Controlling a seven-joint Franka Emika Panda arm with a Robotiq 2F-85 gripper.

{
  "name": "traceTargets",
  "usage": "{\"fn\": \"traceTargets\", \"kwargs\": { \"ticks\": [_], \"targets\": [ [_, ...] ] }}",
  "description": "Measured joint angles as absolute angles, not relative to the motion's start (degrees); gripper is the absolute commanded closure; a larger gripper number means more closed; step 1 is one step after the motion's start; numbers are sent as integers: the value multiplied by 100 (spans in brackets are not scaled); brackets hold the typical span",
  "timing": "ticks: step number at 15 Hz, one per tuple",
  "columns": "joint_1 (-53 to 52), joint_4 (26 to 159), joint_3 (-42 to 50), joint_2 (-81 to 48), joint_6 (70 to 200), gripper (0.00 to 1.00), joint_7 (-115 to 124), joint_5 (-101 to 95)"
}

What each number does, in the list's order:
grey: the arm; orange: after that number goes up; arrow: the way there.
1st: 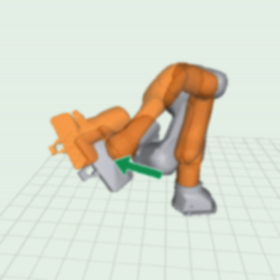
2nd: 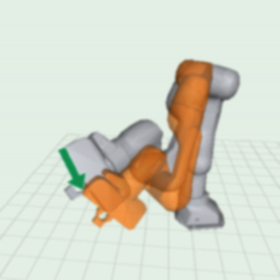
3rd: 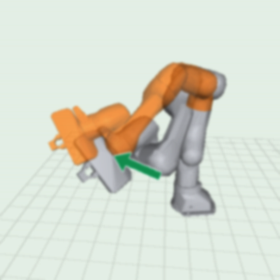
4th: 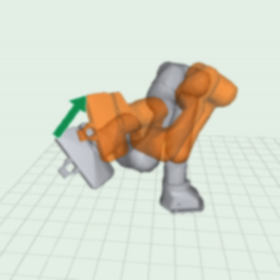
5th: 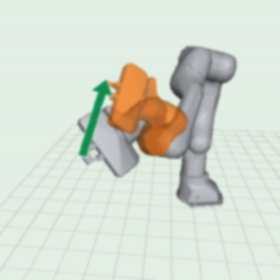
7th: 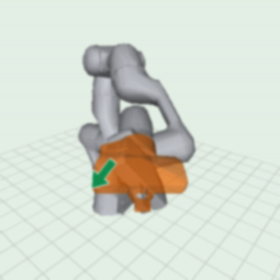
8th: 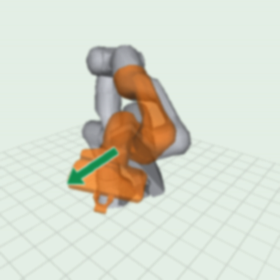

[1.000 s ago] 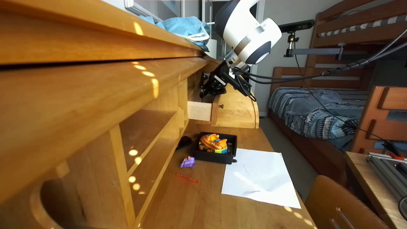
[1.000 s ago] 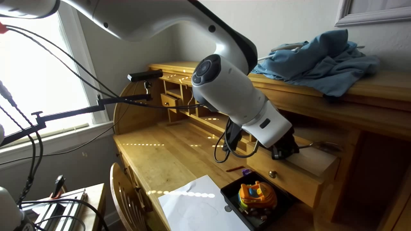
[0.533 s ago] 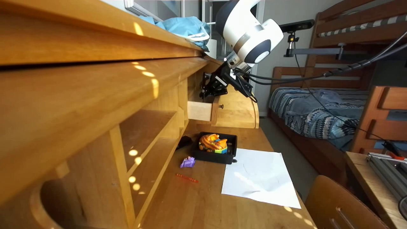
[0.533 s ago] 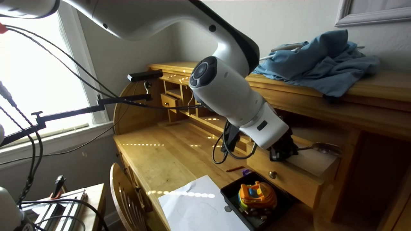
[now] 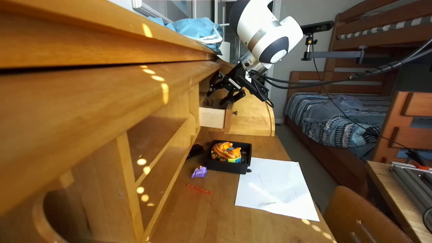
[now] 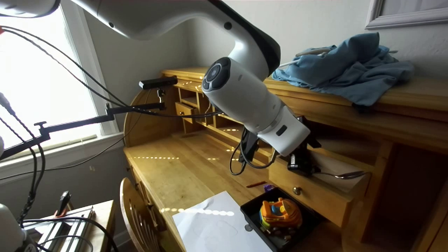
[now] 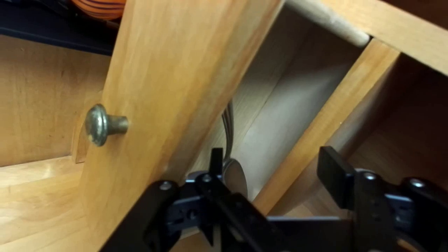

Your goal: Put the spoon into the drawer and close it

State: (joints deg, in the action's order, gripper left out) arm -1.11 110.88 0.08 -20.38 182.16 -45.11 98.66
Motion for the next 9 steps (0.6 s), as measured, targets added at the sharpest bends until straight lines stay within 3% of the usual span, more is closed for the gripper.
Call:
{"fn": "traceTargets", "kwargs": {
  "ticks": [4, 6, 7, 9],
  "targets": [
    [-125, 11177, 6, -1952, 18168, 0, -4821, 9911],
    [-114, 11455, 10, -1741, 18145, 8, -4934, 9871],
    [-112, 11604, 17, -1625, 18158, 30, -5003, 9855],
    [-110, 11864, 28, -1393, 18177, 36, -5083, 9762]
  ]
}}
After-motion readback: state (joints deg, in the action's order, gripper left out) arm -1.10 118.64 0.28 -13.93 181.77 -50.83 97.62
